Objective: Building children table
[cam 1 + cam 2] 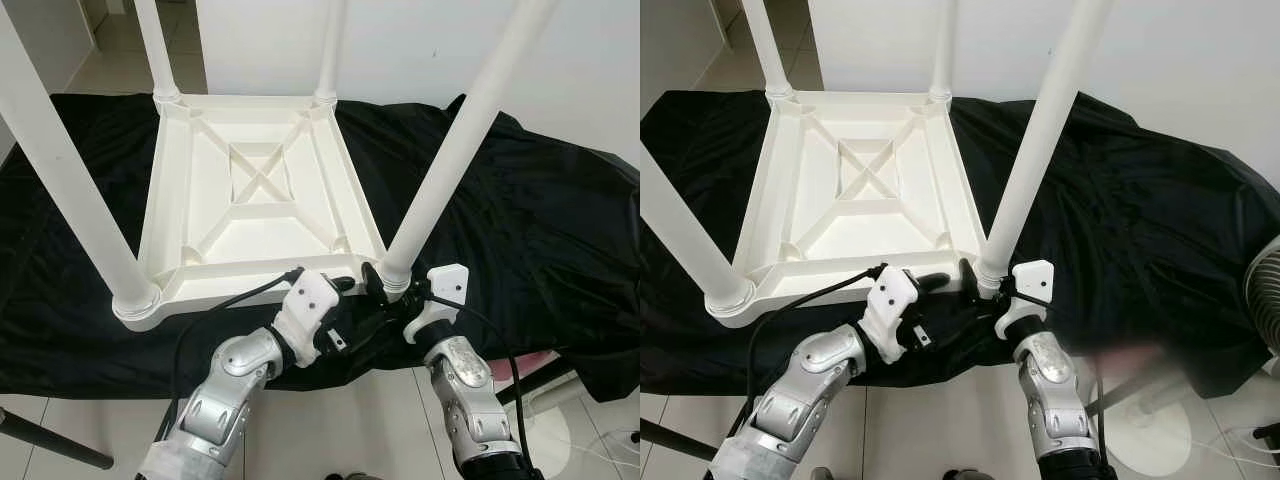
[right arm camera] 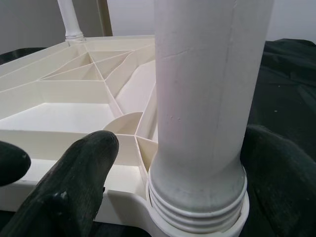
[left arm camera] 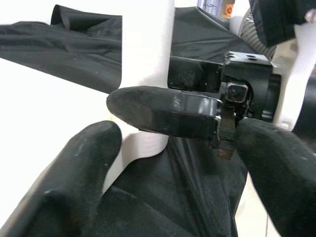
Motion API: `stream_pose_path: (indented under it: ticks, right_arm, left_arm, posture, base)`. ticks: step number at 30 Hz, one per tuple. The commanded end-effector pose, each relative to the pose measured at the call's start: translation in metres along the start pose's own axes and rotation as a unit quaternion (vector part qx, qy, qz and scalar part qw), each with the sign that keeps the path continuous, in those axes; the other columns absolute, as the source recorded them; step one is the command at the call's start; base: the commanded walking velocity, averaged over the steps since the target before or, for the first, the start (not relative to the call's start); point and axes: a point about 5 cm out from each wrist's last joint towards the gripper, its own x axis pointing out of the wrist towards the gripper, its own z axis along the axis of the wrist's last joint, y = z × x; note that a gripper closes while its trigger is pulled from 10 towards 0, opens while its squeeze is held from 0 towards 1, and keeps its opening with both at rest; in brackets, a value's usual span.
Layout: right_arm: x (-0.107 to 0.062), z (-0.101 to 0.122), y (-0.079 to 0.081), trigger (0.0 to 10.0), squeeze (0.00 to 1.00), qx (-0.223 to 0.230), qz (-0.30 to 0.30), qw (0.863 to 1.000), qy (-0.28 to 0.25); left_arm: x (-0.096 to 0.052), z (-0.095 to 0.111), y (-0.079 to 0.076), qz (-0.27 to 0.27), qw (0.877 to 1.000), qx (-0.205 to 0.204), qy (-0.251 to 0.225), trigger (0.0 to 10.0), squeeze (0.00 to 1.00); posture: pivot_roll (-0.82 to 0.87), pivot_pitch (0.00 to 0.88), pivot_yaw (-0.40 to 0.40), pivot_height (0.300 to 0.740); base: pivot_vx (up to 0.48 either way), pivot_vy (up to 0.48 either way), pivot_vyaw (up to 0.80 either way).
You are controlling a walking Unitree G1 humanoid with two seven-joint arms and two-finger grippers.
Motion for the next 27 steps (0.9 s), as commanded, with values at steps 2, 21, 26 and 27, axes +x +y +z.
stream_pose_path:
  ticks: [2,21,26,27]
  right_arm:
    - [-0.003,-0.004,-0.005,10.0,0.00,-0.008,-0.002,1.000,0.006]
    - [0.000,-0.001,-0.019,10.0,0.00,-0.040,0.008,0.999,-0.001]
    - [0.010,0.003,-0.027,10.0,0.00,-0.061,0.049,0.997,0.005]
    - [0.013,0.004,-0.028,10.0,0.00,-0.070,0.064,0.995,0.009]
  left_arm:
    - [-0.002,0.001,-0.001,0.007,1.000,0.001,-0.001,10.0,1.00]
    - [-0.001,-0.003,-0.004,-0.004,0.999,0.030,0.019,10.0,0.00]
    - [-0.001,-0.003,-0.004,-0.004,0.999,0.037,0.021,10.0,0.00]
    - [0.000,-0.003,-0.005,-0.005,0.999,0.040,0.022,10.0,0.00]
  posture:
    - [-0.03,0.090,-0.072,0.740]
    - [-0.04,0.090,-0.072,0.740]
    - [-0.04,0.087,-0.069,0.740]
    - [-0.04,0.087,-0.069,0.740]
  base:
    - [0.000,0.000,0.00]
    - [0.000,0.000,0.00]
    - [0.000,0.000,0.00]
    - [0.000,0.000,0.00]
